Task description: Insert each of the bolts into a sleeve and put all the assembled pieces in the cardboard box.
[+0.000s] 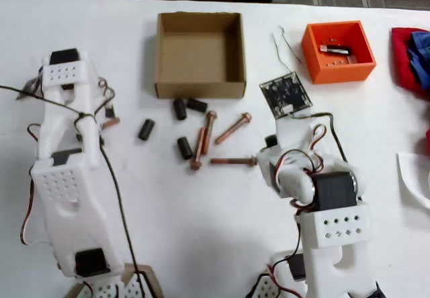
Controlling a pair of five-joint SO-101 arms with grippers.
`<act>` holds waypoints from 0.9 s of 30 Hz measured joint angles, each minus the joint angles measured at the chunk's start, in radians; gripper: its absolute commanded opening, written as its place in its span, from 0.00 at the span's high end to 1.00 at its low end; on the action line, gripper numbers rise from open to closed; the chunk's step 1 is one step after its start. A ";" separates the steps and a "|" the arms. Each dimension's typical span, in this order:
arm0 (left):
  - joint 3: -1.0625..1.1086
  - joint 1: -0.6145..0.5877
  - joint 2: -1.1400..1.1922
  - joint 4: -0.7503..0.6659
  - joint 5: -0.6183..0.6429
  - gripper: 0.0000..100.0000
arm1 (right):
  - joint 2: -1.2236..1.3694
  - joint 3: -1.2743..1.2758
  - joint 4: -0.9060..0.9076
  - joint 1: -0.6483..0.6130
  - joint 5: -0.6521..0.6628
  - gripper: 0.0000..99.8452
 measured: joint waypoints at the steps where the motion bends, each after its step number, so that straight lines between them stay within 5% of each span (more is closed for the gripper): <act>1: -0.009 0.000 0.003 0.000 0.000 0.70 | 0.000 0.000 0.000 0.002 0.000 0.98; 11: -0.035 -0.044 0.003 -0.038 0.132 0.70 | 0.000 0.000 0.000 0.000 0.000 0.98; 27: 0.014 -0.071 0.141 -0.204 0.137 0.70 | 0.000 0.000 0.000 0.000 0.000 0.98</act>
